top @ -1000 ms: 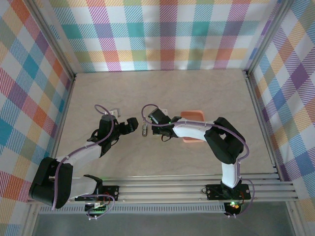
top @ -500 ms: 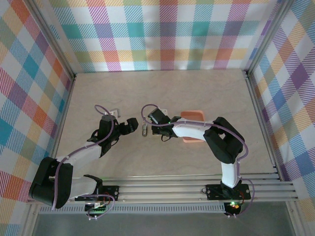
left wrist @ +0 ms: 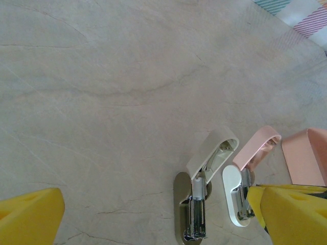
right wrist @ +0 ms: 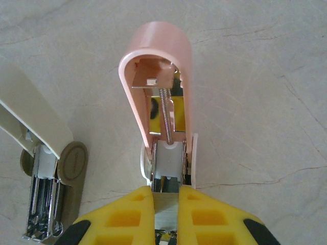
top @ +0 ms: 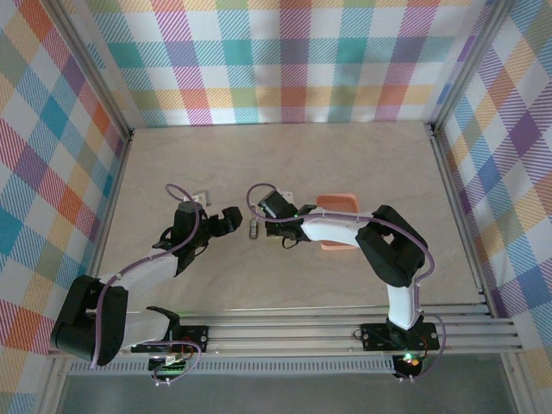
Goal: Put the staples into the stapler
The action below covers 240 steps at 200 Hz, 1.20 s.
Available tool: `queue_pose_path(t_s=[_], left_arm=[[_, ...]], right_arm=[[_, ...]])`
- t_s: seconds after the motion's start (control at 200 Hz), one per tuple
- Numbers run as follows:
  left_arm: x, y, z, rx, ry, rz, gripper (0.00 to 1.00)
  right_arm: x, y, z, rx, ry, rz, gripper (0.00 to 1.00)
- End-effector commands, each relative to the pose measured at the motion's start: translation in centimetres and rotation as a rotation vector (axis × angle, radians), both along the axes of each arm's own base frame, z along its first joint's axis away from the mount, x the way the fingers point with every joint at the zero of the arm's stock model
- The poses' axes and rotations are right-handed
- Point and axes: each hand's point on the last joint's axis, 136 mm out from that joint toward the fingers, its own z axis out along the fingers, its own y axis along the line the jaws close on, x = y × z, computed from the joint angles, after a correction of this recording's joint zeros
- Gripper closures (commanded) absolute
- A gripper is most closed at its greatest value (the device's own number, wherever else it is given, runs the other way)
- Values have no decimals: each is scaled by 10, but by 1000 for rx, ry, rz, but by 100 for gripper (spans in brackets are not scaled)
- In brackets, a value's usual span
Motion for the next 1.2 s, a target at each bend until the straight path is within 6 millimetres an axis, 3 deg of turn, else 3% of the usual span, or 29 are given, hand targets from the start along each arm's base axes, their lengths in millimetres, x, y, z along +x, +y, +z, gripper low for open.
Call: queue_pose_path(t_s=[0.0, 0.34, 0.54, 0.865, 1.195], left_arm=[[4, 2, 4, -23, -20, 9, 2], [3, 2, 3, -24, -19, 9, 2], [3, 2, 3, -25, -20, 10, 2], [3, 2, 3, -23, -19, 9, 2], [3, 3, 3, -22, -19, 10, 2]], right_arm=[[2, 8, -3, 20, -7, 6, 86], [-2, 14, 0, 50, -18, 54, 87], [-4, 4, 2, 23, -25, 43, 87], [3, 9, 20, 59, -83, 48, 86], [5, 10, 13, 49, -70, 38, 86]])
